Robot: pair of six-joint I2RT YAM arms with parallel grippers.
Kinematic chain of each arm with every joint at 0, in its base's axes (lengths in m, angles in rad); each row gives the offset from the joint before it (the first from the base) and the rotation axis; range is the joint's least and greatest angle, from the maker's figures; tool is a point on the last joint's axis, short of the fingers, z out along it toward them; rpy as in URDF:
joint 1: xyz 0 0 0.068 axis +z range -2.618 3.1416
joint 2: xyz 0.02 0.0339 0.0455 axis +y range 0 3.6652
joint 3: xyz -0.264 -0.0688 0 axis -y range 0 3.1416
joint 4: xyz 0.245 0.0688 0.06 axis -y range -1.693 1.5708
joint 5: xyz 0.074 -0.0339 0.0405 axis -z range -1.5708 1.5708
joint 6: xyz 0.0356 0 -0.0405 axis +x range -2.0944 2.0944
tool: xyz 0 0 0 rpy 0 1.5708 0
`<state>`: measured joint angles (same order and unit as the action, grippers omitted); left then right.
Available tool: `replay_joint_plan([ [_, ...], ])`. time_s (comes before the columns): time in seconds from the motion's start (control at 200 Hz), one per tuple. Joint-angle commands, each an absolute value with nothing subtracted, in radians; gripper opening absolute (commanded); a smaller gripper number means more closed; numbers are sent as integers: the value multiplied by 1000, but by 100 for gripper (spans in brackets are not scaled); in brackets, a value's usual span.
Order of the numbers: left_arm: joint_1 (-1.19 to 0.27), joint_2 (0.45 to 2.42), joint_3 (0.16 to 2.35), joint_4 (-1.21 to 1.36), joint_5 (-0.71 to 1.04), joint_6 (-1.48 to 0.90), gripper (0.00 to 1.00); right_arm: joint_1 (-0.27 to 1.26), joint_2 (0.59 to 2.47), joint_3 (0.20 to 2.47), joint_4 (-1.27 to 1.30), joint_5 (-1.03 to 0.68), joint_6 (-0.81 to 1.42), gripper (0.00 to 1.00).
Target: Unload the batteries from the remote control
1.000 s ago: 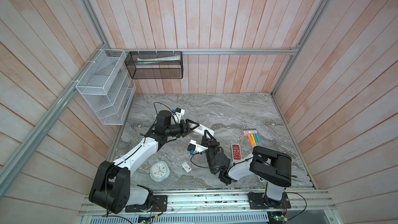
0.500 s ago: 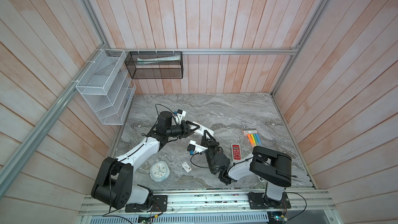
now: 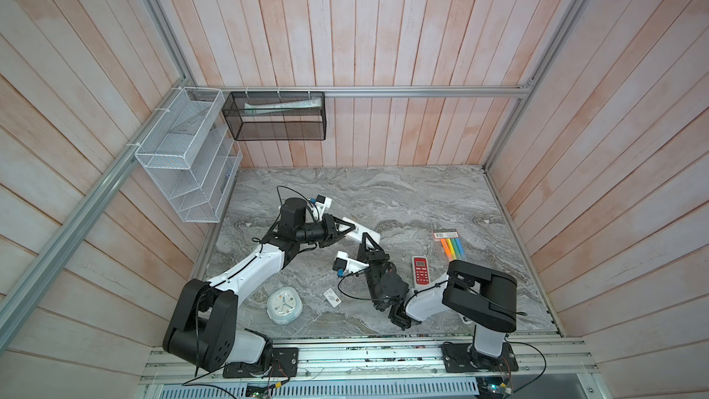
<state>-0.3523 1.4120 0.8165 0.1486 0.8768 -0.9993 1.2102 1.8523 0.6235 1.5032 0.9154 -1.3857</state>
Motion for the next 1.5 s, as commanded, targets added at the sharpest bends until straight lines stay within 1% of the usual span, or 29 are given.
replay_joint_plan([
  [0.0,-353,1427,798,149,888,-950,14,1216,1859,656,1570,907,-1402,10],
  [0.165,-353,1425,796,180,903,-969,8,1216,1856,650,1577,906,-1400,18],
  [0.21,-351,1423,792,196,906,-980,7,1216,1855,650,1577,907,-1399,21],
  [0.245,-351,1423,789,210,909,-988,7,1216,1855,650,1577,907,-1399,27],
  [0.32,-351,1422,785,226,910,-1000,6,1216,1853,646,1577,908,-1396,46],
  [0.345,-351,1423,786,230,909,-1000,6,1216,1853,645,1578,908,-1393,51],
  [0.41,-350,1425,786,236,900,-1005,6,1216,1847,640,1575,906,-1384,61],
  [0.445,-347,1424,785,242,893,-1008,6,1216,1843,638,1561,907,-1374,64],
  [0.58,-328,1438,782,302,863,-1043,6,1221,1816,622,1474,916,-1303,70],
  [0.68,-299,1449,781,346,838,-1068,5,1229,1769,602,1339,913,-1184,72],
  [0.85,-250,1484,783,402,832,-1069,4,1229,1630,604,938,851,-801,72],
  [1.0,-229,1499,767,412,846,-1043,4,1213,1521,621,654,786,-476,72],
  [1.115,-225,1488,731,421,862,-1012,4,1155,1418,643,443,657,-226,72],
  [1.23,-222,1462,689,420,857,-985,3,1015,1301,673,254,398,11,72],
  [1.35,-222,1429,642,451,857,-978,3,844,1195,662,205,87,171,72],
  [1.445,-222,1406,613,484,865,-973,3,706,1174,684,171,-139,298,73],
  [1.495,-221,1395,603,504,869,-974,3,660,1175,695,164,-198,361,73],
])
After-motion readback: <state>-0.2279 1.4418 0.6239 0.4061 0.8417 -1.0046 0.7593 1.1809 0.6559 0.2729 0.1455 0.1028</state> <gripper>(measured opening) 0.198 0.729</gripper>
